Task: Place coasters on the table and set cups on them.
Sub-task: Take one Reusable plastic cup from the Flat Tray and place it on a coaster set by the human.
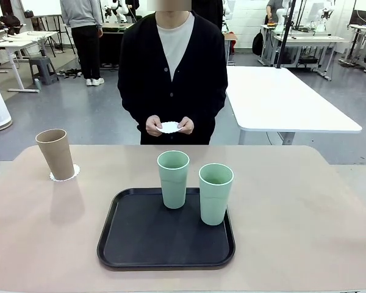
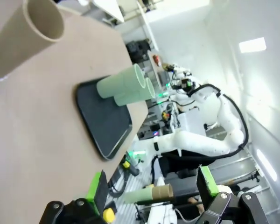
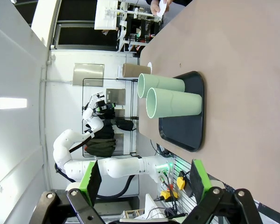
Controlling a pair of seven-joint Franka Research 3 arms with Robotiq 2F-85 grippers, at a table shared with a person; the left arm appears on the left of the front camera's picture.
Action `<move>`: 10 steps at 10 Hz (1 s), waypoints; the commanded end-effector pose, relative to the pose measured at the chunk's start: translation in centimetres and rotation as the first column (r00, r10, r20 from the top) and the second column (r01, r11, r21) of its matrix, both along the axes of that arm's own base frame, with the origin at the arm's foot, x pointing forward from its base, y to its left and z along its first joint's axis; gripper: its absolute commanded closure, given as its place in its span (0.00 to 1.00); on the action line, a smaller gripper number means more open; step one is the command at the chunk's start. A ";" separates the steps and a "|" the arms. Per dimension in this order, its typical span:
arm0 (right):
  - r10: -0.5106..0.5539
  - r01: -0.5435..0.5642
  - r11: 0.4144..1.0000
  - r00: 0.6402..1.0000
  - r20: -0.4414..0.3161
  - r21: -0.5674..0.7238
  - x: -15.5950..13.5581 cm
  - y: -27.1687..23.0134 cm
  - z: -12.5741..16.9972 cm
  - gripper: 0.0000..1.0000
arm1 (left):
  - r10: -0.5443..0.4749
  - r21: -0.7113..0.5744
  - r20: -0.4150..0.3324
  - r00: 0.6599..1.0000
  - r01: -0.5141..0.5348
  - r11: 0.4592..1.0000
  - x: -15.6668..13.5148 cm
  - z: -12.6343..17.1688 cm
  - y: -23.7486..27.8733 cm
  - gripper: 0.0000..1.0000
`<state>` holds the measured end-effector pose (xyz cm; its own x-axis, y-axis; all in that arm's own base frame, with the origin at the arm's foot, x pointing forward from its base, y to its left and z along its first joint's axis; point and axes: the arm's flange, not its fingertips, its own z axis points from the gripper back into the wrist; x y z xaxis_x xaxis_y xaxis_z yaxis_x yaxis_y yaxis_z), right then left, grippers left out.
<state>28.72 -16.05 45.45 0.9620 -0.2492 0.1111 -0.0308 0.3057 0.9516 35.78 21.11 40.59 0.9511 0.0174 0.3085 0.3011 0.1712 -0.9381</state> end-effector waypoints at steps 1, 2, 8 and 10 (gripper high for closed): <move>0.001 -0.001 1.000 1.000 0.013 0.012 0.0 0.0 0.1 0.00 | 0.035 -0.013 0.003 0.999 -0.035 0.999 0.3 0.5 2.2 0.00; 0.001 -0.001 1.000 1.000 0.013 0.012 0.0 0.0 0.1 0.00 | 0.053 -0.004 0.004 0.999 -0.053 0.999 -0.1 0.5 2.7 0.00; 0.001 -0.001 1.000 1.000 0.013 0.012 0.0 0.0 0.1 0.00 | 0.020 0.022 0.015 1.000 -0.021 1.000 -1.2 1.7 2.9 0.00; 0.001 -0.001 1.000 1.000 0.013 0.012 0.0 0.0 0.1 0.00 | 0.068 0.017 0.004 0.998 -0.068 0.998 -0.7 0.7 3.7 0.00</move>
<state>28.72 -16.05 45.45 0.9621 -0.2491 0.1111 -0.0307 0.3057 0.9516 35.19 24.45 41.32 0.9482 0.0632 0.3112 0.2932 0.2019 -0.9345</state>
